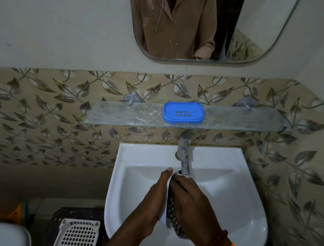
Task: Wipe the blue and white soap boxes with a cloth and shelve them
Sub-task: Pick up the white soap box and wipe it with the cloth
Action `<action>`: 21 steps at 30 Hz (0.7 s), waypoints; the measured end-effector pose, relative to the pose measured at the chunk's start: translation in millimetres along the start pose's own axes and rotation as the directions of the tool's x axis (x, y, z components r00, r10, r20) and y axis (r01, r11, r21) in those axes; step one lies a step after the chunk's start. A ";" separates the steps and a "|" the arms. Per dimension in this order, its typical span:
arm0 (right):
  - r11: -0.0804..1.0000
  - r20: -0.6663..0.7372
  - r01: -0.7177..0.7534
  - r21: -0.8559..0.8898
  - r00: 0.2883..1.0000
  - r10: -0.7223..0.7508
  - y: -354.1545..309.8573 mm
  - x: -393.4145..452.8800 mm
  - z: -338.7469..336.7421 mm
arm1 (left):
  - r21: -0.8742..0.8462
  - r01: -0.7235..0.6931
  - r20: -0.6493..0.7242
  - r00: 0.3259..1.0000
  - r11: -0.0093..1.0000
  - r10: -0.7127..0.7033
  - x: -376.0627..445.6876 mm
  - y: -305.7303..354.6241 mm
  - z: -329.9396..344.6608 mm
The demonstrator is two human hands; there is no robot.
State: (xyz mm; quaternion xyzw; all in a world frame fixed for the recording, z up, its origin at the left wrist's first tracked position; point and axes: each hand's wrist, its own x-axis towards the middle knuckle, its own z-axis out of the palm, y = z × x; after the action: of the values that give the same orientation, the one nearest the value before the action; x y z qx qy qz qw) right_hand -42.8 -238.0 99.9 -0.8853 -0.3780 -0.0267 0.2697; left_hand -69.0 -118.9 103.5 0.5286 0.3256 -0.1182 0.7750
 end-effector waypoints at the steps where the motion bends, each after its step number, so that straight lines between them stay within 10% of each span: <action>1: 0.997 0.027 -0.064 0.043 0.998 0.062 -3.0 -1.7 3.4 | 0.056 -0.028 -0.019 0.999 0.998 0.029 1.2 -0.6 0.4; 7: 0.861 0.325 -0.354 0.365 0.915 0.238 -10.5 -11.7 5.2 | 0.228 -0.237 -0.127 0.954 0.944 0.270 4.6 0.3 1.6; 12: 0.363 0.556 -0.610 0.704 0.792 0.253 -5.4 -7.7 -18.8 | 0.184 -0.323 -0.049 0.940 0.928 0.337 1.5 2.0 -3.1; 16: 0.003 0.525 -0.541 0.841 0.818 0.237 -4.7 6.2 -44.8 | -0.123 -0.212 0.059 0.974 0.969 0.221 -1.7 -6.1 5.0; 19: 0.040 0.396 -0.423 0.905 0.875 0.280 -9.1 13.3 -49.5 | -0.257 -0.175 0.059 0.979 0.950 0.196 -3.7 -11.5 13.9; 21: 0.258 0.301 -0.362 0.896 0.921 0.248 -11.9 4.8 -44.1 | -0.170 -0.214 -0.006 0.976 0.962 0.217 -0.7 -3.4 12.5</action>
State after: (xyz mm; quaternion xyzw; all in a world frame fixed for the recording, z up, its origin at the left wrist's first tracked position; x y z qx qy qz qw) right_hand -40.6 -250.0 144.2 -0.6190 -0.1571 0.2930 0.7115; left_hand -66.6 -131.7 104.3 0.4924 0.2702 -0.0083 0.8273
